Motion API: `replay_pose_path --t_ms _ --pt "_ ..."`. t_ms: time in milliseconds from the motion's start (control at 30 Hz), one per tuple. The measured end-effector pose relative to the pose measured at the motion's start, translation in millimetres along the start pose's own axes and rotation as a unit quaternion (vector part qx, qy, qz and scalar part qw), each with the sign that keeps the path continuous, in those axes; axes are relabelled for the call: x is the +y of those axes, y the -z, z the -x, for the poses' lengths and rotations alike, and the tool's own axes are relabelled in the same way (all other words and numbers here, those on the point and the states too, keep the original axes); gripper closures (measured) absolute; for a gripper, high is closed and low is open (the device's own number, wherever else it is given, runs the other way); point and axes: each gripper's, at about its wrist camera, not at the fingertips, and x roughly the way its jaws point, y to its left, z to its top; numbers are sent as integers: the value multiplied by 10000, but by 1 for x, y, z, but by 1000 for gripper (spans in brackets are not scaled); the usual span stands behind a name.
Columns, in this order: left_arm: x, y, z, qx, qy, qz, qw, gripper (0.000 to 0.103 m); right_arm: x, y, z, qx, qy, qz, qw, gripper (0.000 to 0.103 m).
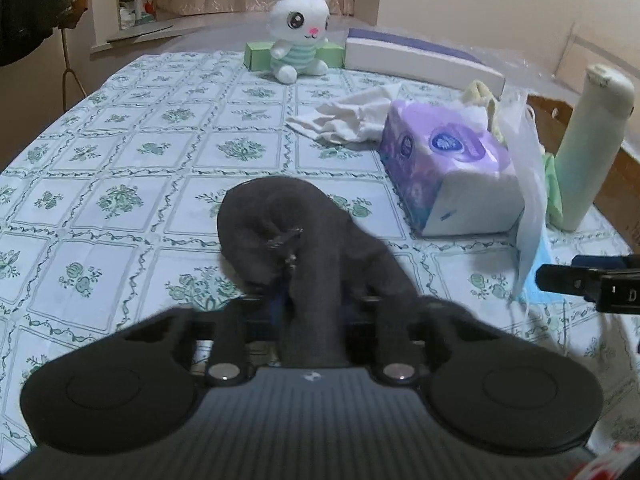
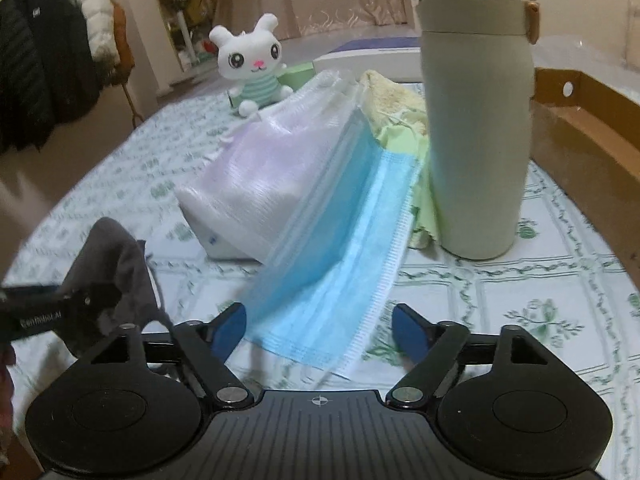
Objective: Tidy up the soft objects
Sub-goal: 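Lift the grey mask with the left tool while the right tool lifts the blue mask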
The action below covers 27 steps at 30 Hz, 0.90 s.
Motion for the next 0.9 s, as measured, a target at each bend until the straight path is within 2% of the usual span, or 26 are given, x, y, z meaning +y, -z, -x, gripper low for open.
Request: replay_pose_path --t_ms 133,300,333,367,400,533,600,667,900 --pt "8 -2 10 -112 -5 91 9999 95 7 -7 -11 62 -34 -357 9993 18" --pt "11 -3 19 -162 39 113 9998 95 17 -14 -26 189 709 -113 9972 18" --pt "11 -3 20 -172 62 116 9998 95 16 -14 -28 239 743 -83 9969 20" --pt "11 -3 21 -180 89 111 9997 95 15 -13 -28 274 792 -20 9965 28" --pt "10 -3 22 -184 117 100 9997 95 15 -12 -27 285 900 109 9955 42" --pt "6 -1 25 -184 229 63 9995 95 7 -6 -19 317 1004 354 9938 71" --pt "2 0 26 -182 272 39 9995 95 3 -3 -15 381 1043 478 9927 95" --pt "-1 1 29 -201 324 30 9993 95 1 -1 -11 442 1013 538 9924 101" --pt "-13 3 50 -298 435 -75 9986 95 5 13 22 452 1000 714 9914 102"
